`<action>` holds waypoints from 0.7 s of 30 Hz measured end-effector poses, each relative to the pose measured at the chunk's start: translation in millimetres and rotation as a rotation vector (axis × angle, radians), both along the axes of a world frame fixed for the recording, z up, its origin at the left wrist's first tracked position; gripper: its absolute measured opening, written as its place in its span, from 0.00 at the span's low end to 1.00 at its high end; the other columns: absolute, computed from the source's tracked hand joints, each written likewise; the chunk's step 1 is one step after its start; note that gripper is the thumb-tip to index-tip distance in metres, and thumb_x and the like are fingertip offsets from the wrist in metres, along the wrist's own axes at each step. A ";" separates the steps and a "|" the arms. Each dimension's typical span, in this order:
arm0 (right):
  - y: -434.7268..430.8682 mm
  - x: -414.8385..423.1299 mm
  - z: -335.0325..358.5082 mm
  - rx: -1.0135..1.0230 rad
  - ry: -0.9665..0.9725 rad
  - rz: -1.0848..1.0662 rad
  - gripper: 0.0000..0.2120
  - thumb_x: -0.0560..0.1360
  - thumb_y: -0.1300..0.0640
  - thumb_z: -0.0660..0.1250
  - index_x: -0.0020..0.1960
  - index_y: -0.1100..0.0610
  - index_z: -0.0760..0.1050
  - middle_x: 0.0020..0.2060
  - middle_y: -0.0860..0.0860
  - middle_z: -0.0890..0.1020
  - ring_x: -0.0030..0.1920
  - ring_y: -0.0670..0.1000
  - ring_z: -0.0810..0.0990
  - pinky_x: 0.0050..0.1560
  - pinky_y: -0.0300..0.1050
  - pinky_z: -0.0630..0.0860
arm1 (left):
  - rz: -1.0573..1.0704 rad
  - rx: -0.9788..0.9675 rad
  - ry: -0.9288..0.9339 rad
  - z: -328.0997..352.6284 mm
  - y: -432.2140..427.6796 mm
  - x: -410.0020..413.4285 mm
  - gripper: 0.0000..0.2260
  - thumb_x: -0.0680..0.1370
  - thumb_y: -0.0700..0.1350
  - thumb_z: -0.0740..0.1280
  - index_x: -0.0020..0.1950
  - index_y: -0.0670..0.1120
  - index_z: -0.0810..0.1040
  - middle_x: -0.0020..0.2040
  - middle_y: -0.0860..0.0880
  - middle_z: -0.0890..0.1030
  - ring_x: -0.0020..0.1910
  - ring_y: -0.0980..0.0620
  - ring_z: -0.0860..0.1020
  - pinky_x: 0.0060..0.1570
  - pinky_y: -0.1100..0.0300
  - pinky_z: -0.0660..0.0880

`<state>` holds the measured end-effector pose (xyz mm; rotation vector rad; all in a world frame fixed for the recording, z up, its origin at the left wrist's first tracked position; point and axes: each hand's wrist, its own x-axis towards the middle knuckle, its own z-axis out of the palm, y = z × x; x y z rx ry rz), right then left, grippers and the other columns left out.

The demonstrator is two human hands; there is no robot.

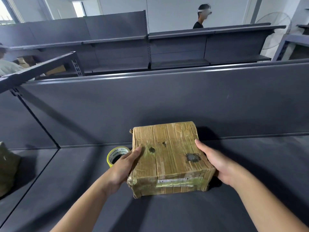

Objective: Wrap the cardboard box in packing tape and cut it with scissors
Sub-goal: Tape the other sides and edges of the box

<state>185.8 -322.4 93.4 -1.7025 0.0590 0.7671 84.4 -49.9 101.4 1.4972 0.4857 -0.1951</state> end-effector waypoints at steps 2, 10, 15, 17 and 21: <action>-2.0 -3.1 0.7 0.056 -0.062 -0.010 0.39 0.62 0.21 0.68 0.65 0.42 0.80 0.61 0.46 0.84 0.63 0.52 0.82 0.73 0.59 0.69 | -0.002 -0.004 -0.073 -1.9 -0.5 -1.6 0.18 0.83 0.55 0.62 0.66 0.46 0.80 0.57 0.48 0.87 0.57 0.49 0.85 0.65 0.48 0.76; -13.2 -16.8 1.1 0.460 -0.229 -0.085 0.28 0.78 0.34 0.58 0.62 0.52 0.82 0.62 0.55 0.83 0.63 0.52 0.81 0.66 0.55 0.71 | -0.203 0.044 -0.479 -18.6 22.5 -13.6 0.36 0.73 0.37 0.74 0.79 0.49 0.66 0.70 0.43 0.78 0.68 0.42 0.76 0.66 0.48 0.74; -10.3 -26.0 0.8 0.513 -0.211 -0.207 0.29 0.72 0.31 0.65 0.59 0.52 0.82 0.56 0.55 0.85 0.57 0.55 0.84 0.54 0.52 0.76 | -0.215 -0.147 -0.520 -35.9 32.9 -24.0 0.44 0.70 0.56 0.80 0.80 0.45 0.64 0.77 0.46 0.70 0.75 0.41 0.70 0.67 0.43 0.72; -7.8 -29.4 -5.4 0.511 -0.236 -0.245 0.27 0.68 0.36 0.73 0.62 0.49 0.79 0.57 0.52 0.85 0.56 0.51 0.84 0.52 0.49 0.76 | -0.105 -0.235 -0.440 -38.0 34.2 -23.6 0.42 0.71 0.69 0.71 0.80 0.51 0.66 0.79 0.41 0.67 0.77 0.36 0.65 0.69 0.36 0.66; -6.7 -33.0 -2.8 0.537 -0.249 -0.206 0.22 0.72 0.51 0.65 0.66 0.41 0.73 0.53 0.44 0.87 0.52 0.45 0.85 0.50 0.46 0.76 | -0.084 -0.037 -0.317 -26.5 22.5 -11.4 0.33 0.75 0.72 0.61 0.73 0.53 0.75 0.68 0.40 0.78 0.69 0.40 0.75 0.72 0.39 0.66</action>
